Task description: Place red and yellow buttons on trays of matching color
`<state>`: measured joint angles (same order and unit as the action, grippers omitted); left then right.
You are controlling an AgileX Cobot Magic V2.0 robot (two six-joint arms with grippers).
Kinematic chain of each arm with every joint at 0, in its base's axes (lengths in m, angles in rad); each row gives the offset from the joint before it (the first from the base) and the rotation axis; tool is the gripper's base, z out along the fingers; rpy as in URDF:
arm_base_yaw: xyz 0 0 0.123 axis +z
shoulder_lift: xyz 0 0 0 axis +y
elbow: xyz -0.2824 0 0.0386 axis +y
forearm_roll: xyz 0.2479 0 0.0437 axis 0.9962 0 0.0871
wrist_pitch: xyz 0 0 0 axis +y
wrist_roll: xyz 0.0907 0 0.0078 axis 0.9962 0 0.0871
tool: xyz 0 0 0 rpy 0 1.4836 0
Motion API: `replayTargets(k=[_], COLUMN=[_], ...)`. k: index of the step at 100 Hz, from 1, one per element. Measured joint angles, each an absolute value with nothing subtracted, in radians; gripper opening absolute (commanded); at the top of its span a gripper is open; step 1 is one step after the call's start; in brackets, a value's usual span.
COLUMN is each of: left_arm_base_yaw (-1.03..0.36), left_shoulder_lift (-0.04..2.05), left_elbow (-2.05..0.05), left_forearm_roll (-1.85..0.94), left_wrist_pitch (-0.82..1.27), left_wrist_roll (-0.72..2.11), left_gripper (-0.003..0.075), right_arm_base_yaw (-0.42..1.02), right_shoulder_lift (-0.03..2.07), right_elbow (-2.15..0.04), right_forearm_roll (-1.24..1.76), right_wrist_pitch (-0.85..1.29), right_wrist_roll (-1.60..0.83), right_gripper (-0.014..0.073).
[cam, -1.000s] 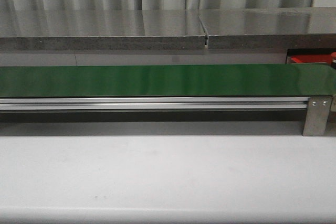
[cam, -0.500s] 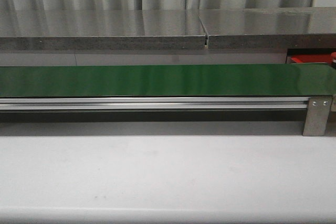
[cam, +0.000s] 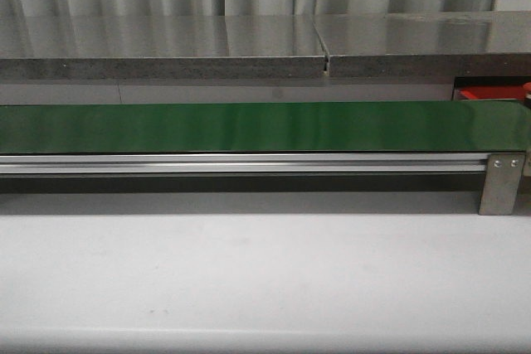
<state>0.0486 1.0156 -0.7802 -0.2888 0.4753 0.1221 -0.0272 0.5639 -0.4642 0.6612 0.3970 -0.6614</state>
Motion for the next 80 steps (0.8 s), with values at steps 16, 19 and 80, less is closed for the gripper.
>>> replayTargets(k=[16,19,80], left_arm_base_yaw=[0.175,0.195,0.487], left_shoulder_lift=[1.168,1.200,1.751], left_elbow=[-0.883,-0.900,-1.360], left_forearm_roll=[-0.320,-0.322,-0.392], left_wrist_pitch=[0.491,0.494,0.724], left_wrist_roll=[0.122,0.122,0.060], left_gripper=[0.0078,0.0144,0.0567], right_arm_base_yaw=[-0.027,-0.027,-0.027], right_shoulder_lift=[0.564,0.564,0.564], right_elbow=[-0.464,-0.464,-0.464], right_forearm_roll=[0.661,0.661,0.661], right_wrist_pitch=[0.397,0.397,0.397], right_wrist_roll=[-0.661,-0.661,-0.661], right_gripper=[-0.0075,-0.0075,-0.0075])
